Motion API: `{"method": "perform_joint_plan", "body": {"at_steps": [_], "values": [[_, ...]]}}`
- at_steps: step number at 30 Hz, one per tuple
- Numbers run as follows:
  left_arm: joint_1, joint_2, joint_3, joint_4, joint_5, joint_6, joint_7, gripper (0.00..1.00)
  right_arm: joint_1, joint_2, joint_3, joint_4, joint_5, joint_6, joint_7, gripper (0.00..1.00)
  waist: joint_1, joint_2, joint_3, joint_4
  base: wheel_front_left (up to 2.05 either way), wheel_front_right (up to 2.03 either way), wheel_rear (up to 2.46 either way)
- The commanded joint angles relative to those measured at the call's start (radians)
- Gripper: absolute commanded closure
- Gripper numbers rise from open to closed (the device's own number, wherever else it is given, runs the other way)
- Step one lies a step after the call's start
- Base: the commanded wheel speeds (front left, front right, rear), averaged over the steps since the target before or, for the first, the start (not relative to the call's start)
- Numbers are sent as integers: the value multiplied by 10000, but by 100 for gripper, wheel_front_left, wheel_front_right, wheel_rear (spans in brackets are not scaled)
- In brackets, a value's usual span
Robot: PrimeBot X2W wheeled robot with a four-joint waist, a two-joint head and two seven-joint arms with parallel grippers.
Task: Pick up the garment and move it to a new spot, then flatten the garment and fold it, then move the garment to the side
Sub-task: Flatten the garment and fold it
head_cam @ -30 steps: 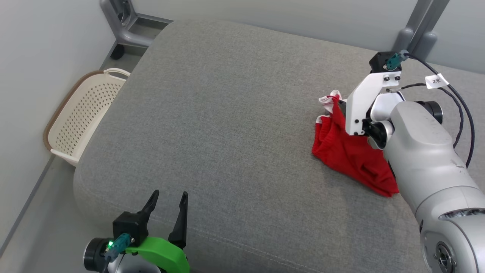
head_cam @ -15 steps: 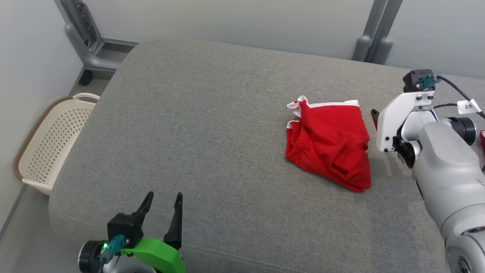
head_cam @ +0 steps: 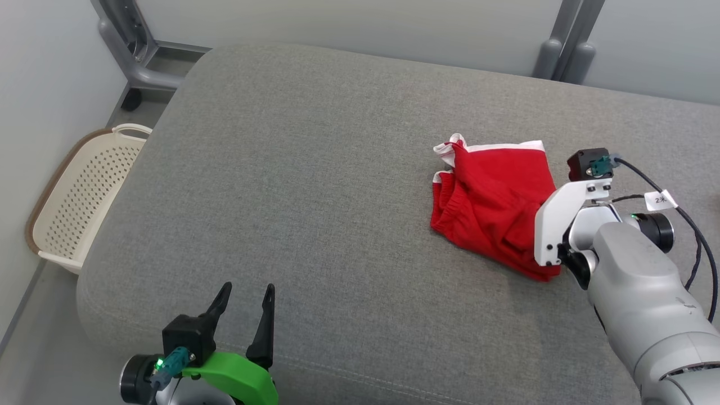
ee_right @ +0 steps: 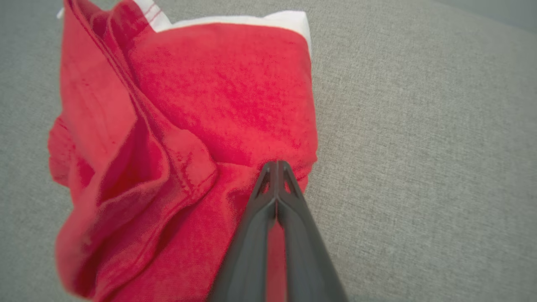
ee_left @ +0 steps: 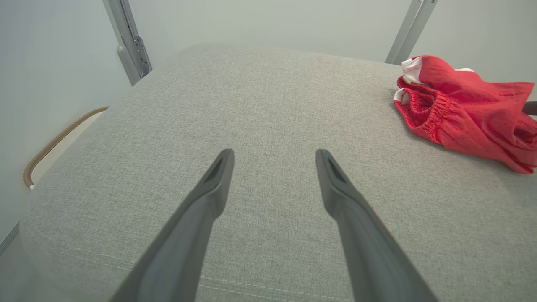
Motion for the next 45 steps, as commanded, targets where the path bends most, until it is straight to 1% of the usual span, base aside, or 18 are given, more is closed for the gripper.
{"method": "perform_joint_plan", "body": {"at_steps": [1, 12, 20, 25, 29, 37, 42, 43, 44, 45], "values": [[-124, -2, -1, 13, 2, 6, -56, 0, 181, -3, 38, 53, 11, -16, 0, 100, 0, 0, 79, 91, 0, 0, 0], [-166, -59, -38, 174, -86, -27, -125, 0, 280, 522, 719, 76, 275, -16, -56, 100, 0, 0, 82, 338, 0, 0, 0], [-62, -36, -98, 212, -115, -34, -144, 0, 415, 736, 1547, -186, 756, -16, -181, 100, 0, 0, -94, 357, 0, 0, 0], [-57, -37, -174, 227, -121, -51, -76, 0, 820, 758, 2768, -934, 1825, -16, 139, 100, 0, 0, -160, 483, 0, 0, 0], [10, -21, -228, 204, -143, -51, -43, 0, 1022, 754, 3585, -1320, 2443, -16, 407, 100, 0, 0, -182, 611, 0, 0, 0], [59, 4, -295, 213, -177, -12, -21, 0, 1096, 751, 4612, -1757, 3318, -16, 541, 100, 0, 0, -245, 871, 0, 0, 0], [108, 98, -184, 196, -225, 97, -79, 0, 699, 746, 5035, -1913, 3809, -16, 625, 100, 0, 0, -350, 776, 0, 0, 0], [136, 118, -153, 184, -248, 114, -89, 0, 578, 744, 5057, -1900, 3863, -16, 643, 71, 0, 0, -381, 711, 0, 0, 0], [168, 137, -123, 167, -260, 131, -120, 0, 444, 746, 5050, -1863, 3923, -16, 653, 4, 0, 0, -414, 630, 0, 0, 0], [187, 162, -119, 153, -266, 152, -111, 0, 321, 741, 5005, -1783, 3952, -16, 675, 0, 0, 0, -456, 544, 0, 0, 0]]}}
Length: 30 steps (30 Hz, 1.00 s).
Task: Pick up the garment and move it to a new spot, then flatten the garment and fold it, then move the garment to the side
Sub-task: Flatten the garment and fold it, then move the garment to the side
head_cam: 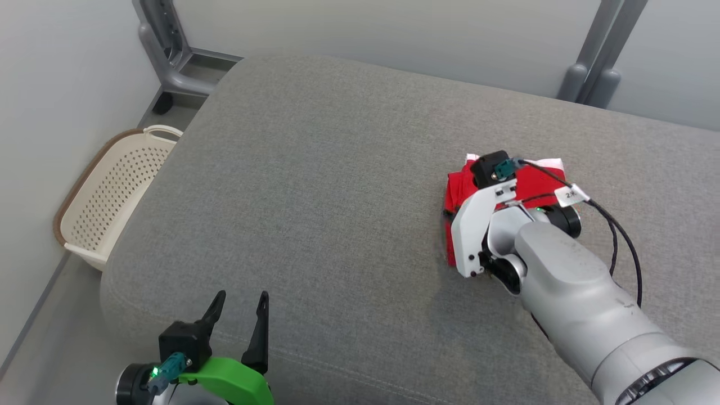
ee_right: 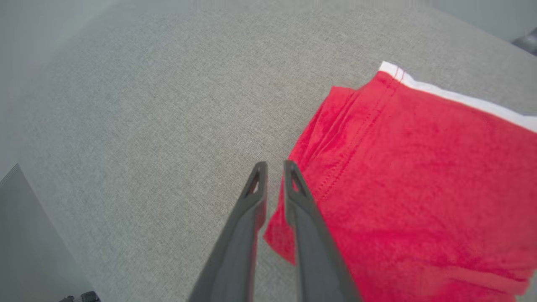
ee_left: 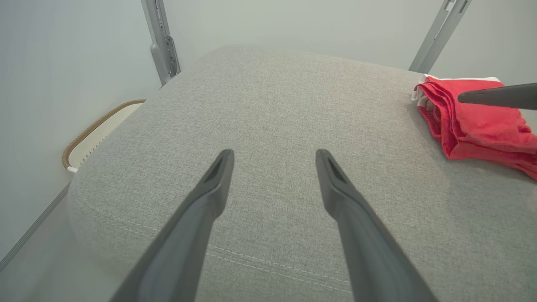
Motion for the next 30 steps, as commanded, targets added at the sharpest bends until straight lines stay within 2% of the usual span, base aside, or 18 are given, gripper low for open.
{"method": "perform_joint_plan", "body": {"at_steps": [1, 7, 14, 18, 23, 30], "values": [[123, 68, 27, -36, -55, 49, -41, 0, -185, -51, -68, 116, 78, -16, 52, 0, 0, 0, -123, -216, 0, 0, 0], [195, 158, 62, -139, -103, 134, -22, 0, -1063, -149, -927, 1228, -189, -16, -77, 0, 0, 0, -400, -792, 0, 0, 0], [188, 220, 56, -311, -101, 199, 5, 0, -1397, -796, -2558, 2103, -355, -16, -125, 0, 0, 0, -209, -1286, 0, 0, 0], [-33, 162, 15, -343, -49, 155, -4, 0, -1079, -1088, -3244, 2148, -700, -14, -82, 0, 0, 0, 92, -1287, 0, 0, 0], [-230, 87, -60, -291, 3, 79, -26, 0, -727, -1123, -4243, 2142, -1132, -13, 81, 0, 0, 0, 511, -1137, 0, 0, 0], [-455, 31, -102, -167, 49, 20, -101, 0, -507, -793, -5401, 2144, -1938, -13, -28, 0, 0, 0, 916, -917, 0, 0, 0]]}}
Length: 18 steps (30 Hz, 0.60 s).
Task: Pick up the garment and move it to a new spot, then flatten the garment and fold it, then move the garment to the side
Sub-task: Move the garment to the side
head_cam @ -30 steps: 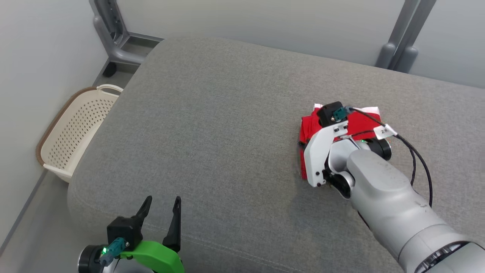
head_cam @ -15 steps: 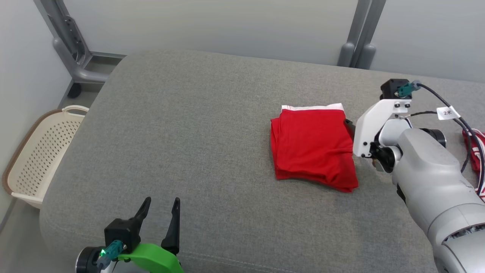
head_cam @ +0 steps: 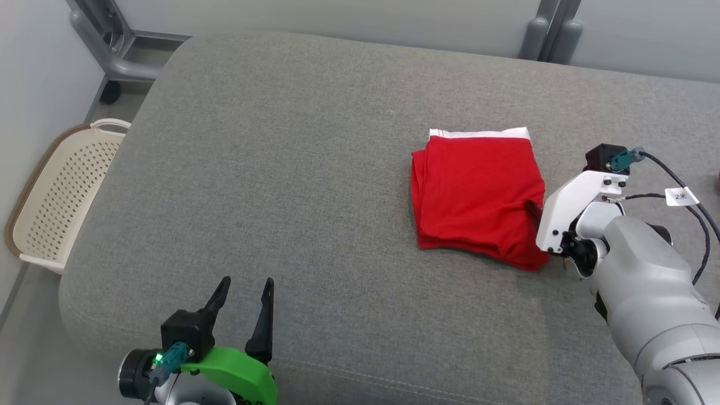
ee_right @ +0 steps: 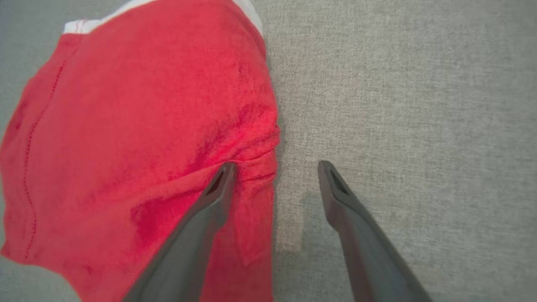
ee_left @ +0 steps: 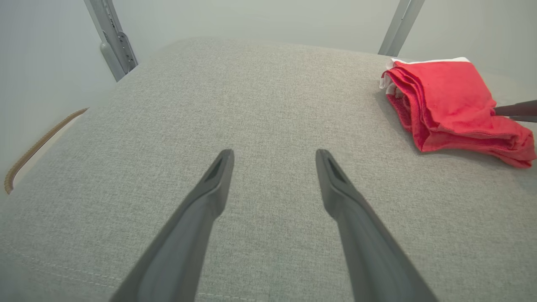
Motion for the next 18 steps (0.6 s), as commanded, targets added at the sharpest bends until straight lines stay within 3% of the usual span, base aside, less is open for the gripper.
{"method": "perform_joint_plan", "body": {"at_steps": [1, 9, 10, 12, 15, 16, 18], "values": [[-166, -24, 10, 50, 44, -48, -76, 0, 184, 109, -196, 6, -157, -9, -34, 0, 0, 0, 155, 134, 0, 0, 0], [-270, -81, -71, 179, 18, -96, -86, 0, 412, 499, -1272, 22, -848, -9, 233, 0, 0, 0, 183, 264, 0, 0, 0], [-285, -89, -80, 197, 13, -105, -88, 0, 470, 530, -1438, 25, -950, -9, 243, 11, 0, 0, 171, 283, 0, 0, 0], [-300, -105, -115, 239, 1, -136, -83, 0, 567, 560, -1768, 33, -1207, -9, 295, 51, 0, 0, 139, 319, 0, 0, 0], [-277, -111, -145, 261, -12, -123, -77, 0, 625, 591, -2257, 42, -1598, -9, 314, 95, 0, 0, 99, 361, 0, 0, 0], [-265, -111, -154, 265, -15, -110, -76, 0, 647, 590, -2408, 42, -1776, -9, 292, 100, 0, 0, 88, 368, 0, 0, 0], [-231, -94, -161, 268, -26, -80, -73, 0, 625, 582, -2695, 36, -2064, -9, 206, 100, 0, 0, 62, 369, 0, 0, 0]]}}
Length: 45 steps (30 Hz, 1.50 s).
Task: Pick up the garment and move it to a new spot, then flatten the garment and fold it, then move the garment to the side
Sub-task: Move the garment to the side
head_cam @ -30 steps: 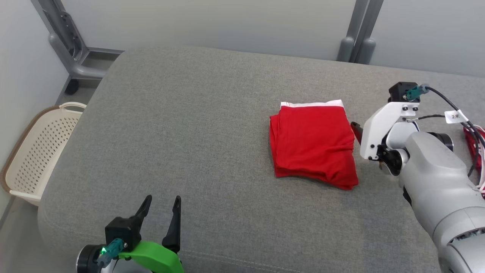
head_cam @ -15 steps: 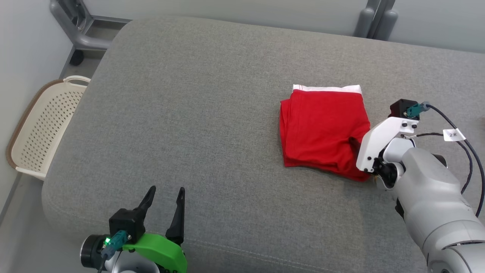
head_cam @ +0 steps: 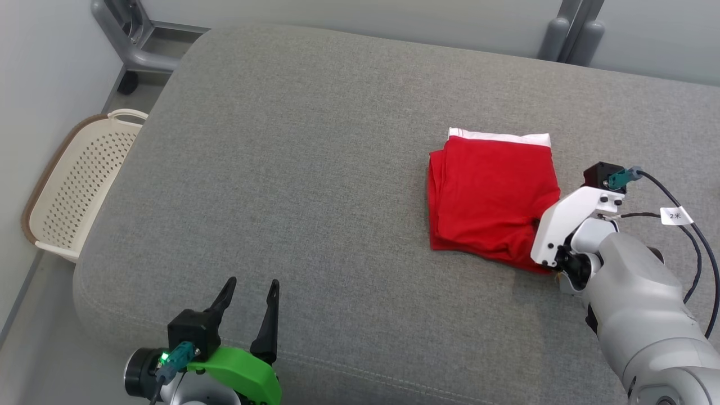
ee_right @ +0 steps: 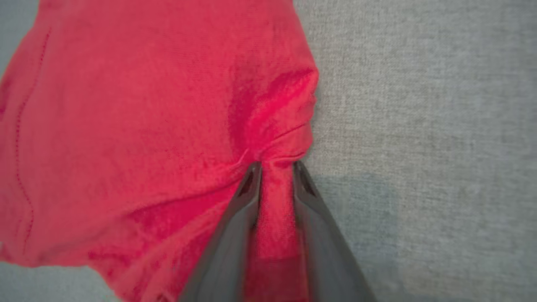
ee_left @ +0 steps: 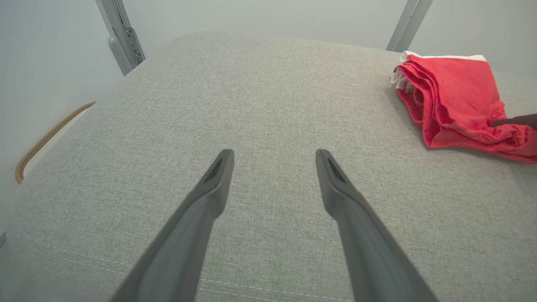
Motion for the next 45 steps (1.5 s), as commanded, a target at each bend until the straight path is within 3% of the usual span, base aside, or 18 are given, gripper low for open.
{"method": "perform_joint_plan", "body": {"at_steps": [1, 8, 16, 26, 35, 45], "values": [[-79, 19, -2, 31, -39, 23, -31, 0, 215, 32, -180, 74, -282, -9, -56, 100, 0, 0, -30, -8, 0, 0, 0], [32, 68, -37, -5, -93, 48, -36, 0, 22, 67, -797, 50, -1356, -14, -264, 100, 0, 0, -256, -318, 0, 0, 0], [113, 74, -149, -37, -73, 45, -3, 0, -144, 172, -780, -174, -2380, -14, -218, 100, 0, 0, -703, -1190, 0, 0, 0], [-1, -45, -337, -164, -16, 14, -9, 0, -739, 102, 661, -531, -3409, -14, -55, 100, 0, 0, -857, -3133, 0, 0, 0], [-460, -57, -436, -186, 157, -70, 40, 0, -1447, -247, 2024, -562, -3461, -14, -92, 100, 0, 0, -282, -4476, 0, 0, 0], [-1262, 52, -609, -365, 500, -192, 267, 0, -2298, -1231, 3314, -622, -2975, -14, -561, 100, 0, 0, 685, -5302, 0, 0, 0]]}}
